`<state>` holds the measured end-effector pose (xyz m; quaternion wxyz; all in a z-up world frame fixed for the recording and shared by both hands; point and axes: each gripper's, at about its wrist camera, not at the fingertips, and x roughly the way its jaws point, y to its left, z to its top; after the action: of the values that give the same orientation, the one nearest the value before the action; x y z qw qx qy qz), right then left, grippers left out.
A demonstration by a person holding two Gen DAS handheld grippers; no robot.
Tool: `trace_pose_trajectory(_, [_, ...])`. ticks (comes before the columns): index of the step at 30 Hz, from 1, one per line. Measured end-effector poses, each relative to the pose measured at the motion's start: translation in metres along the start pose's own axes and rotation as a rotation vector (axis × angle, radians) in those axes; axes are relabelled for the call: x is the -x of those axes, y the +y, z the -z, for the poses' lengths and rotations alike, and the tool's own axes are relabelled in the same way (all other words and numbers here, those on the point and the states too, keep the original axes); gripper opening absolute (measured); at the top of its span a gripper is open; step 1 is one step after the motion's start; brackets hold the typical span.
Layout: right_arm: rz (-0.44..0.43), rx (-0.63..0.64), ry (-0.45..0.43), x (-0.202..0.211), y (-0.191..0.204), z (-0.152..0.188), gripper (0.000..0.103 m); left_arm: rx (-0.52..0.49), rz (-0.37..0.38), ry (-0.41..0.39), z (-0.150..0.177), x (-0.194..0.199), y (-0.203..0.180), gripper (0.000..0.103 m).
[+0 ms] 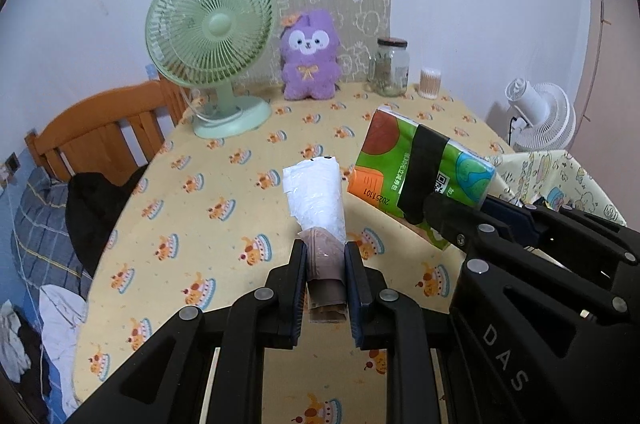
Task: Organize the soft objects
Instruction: 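Lift the tissue pack and beige cloth and carry both toward the patterned box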
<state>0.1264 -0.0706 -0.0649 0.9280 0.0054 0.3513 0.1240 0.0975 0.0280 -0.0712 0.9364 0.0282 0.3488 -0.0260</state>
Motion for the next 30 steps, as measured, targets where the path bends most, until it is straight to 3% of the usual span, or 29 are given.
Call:
trace_pose_trajectory(15, [-0.021, 0.012, -0.078, 0.039, -0.009, -0.016, 0.018, 0.014, -0.014, -0.085, -0.014, 0.035, -0.015, 0.017])
trace_pose_trajectory(30, [0.007, -0.015, -0.13, 0.068, -0.052, -0.024, 0.018, -0.023, 0.021, -0.133, -0.03, 0.044, -0.06, 0.019])
